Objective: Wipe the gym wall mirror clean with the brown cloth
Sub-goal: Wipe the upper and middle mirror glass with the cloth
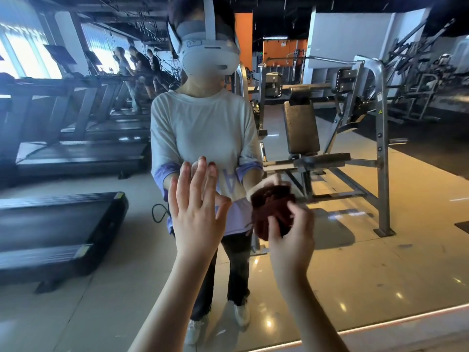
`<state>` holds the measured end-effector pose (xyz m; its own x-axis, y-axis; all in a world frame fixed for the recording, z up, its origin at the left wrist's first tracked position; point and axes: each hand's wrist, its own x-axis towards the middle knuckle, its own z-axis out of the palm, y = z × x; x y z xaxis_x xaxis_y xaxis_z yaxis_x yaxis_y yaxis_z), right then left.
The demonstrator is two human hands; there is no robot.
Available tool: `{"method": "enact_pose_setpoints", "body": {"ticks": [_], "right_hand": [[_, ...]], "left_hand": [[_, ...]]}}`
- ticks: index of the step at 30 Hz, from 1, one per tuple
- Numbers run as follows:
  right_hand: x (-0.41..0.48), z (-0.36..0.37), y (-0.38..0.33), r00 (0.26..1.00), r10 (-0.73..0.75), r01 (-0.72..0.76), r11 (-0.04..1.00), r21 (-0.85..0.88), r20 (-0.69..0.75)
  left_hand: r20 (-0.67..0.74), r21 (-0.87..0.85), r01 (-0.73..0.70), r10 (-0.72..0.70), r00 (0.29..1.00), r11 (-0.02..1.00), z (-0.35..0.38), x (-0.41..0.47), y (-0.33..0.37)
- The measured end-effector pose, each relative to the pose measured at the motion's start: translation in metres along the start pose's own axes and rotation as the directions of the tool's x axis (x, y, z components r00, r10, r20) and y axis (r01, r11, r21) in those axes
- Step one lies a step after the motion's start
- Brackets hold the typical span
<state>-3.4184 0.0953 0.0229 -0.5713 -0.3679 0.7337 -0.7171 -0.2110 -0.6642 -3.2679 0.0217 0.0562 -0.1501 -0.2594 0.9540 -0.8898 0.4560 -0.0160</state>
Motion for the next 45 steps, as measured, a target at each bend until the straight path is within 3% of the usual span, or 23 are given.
{"method": "enact_pose_setpoints", "body": {"ticks": [3, 9, 14, 20, 25, 27, 31, 33, 38, 42, 45], "right_hand": [[0.003, -0.001, 0.004, 0.997, -0.043, 0.043, 0.999, -0.006, 0.068], [-0.006, -0.004, 0.016, 0.992, 0.118, -0.12, 0.992, -0.043, -0.036], [-0.031, 0.004, 0.01, 0.982, 0.066, -0.046, 0.993, -0.113, 0.179], [-0.007, -0.014, 0.032, 0.967, 0.253, -0.255, 0.964, -0.08, -0.037], [-0.032, 0.0, 0.02, 0.977, 0.18, -0.169, 0.981, -0.099, 0.116], [-0.023, -0.005, 0.025, 0.979, 0.175, -0.167, 0.983, -0.081, 0.104], [-0.013, -0.015, 0.04, 0.941, 0.336, -0.337, 0.941, -0.028, -0.031], [-0.025, -0.01, 0.035, 0.926, 0.377, -0.377, 0.925, -0.045, -0.009], [-0.031, -0.001, 0.021, 0.971, 0.214, -0.211, 0.977, -0.04, 0.107], [-0.013, -0.01, 0.033, 0.971, 0.239, -0.24, 0.971, -0.017, -0.013], [-0.032, -0.004, 0.027, 0.961, 0.274, -0.272, 0.961, -0.056, 0.039]], "left_hand": [[0.003, 0.0, -0.004, 0.004, 1.0, 1.0, -0.001, -0.001, 0.0], [0.006, -0.005, 0.004, -0.004, 1.0, 1.0, -0.002, -0.001, 0.001], [-0.001, -0.005, 0.007, -0.007, 1.0, 1.0, -0.002, 0.0, 0.001], [0.002, 0.008, -0.001, 0.001, 1.0, 1.0, -0.002, -0.001, 0.001], [-0.009, 0.002, 0.0, 0.0, 1.0, 1.0, -0.002, -0.001, 0.002], [-0.005, 0.002, -0.008, 0.008, 1.0, 1.0, -0.002, -0.001, 0.001], [0.0, 0.008, -0.013, 0.013, 1.0, 1.0, -0.002, -0.001, 0.001], [-0.007, 0.006, -0.016, 0.016, 1.0, 1.0, -0.001, -0.001, 0.001], [-0.015, 0.016, -0.016, 0.016, 1.0, 1.0, -0.001, -0.002, 0.001], [-0.012, 0.016, -0.022, 0.022, 1.0, 1.0, -0.001, -0.002, 0.0], [-0.01, 0.011, -0.022, 0.022, 1.0, 1.0, 0.0, -0.002, 0.001]]}}
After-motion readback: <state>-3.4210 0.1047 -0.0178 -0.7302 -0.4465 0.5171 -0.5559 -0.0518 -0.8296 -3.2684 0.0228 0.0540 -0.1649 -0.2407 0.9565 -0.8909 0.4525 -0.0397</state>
